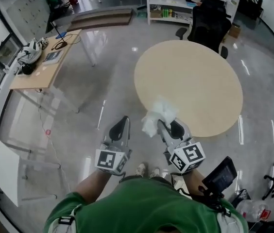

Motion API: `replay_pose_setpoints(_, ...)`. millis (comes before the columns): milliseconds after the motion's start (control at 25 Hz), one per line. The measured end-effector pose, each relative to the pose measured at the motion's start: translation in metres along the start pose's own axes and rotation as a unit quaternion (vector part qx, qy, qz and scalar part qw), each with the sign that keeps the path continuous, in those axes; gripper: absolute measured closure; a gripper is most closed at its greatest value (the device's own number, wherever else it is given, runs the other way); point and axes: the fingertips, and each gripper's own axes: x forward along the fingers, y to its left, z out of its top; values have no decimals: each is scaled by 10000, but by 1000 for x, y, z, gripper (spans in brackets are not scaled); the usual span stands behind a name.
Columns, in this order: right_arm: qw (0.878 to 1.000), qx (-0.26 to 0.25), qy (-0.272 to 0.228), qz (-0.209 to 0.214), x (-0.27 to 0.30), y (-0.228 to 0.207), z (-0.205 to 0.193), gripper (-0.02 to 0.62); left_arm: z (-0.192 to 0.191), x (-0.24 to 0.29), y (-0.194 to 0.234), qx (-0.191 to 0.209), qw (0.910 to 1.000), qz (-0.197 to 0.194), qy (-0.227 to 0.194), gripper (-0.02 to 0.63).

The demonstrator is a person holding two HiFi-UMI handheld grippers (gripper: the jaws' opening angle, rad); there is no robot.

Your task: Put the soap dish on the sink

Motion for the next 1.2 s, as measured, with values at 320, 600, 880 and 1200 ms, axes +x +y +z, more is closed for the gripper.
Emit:
replay_pose_setpoints(320,9937,24,111,1113,53,52,-16,462,-4,-51,57,145,9915,1294,-1,600)
replay_pose_setpoints(600,9810,-69,177,1931,90,111,-16,462,11,-98,103,180,9764,2142,-201,600)
replay_pose_setpoints(880,9669,-120,189,2540,132,179,-13,462,31,-148,156,229,9598,2766,-427,600)
replay_pose_setpoints(1200,9529,-165,315,3011,162,248,-33,462,33,-205,204,252,9438,3257,-502,600)
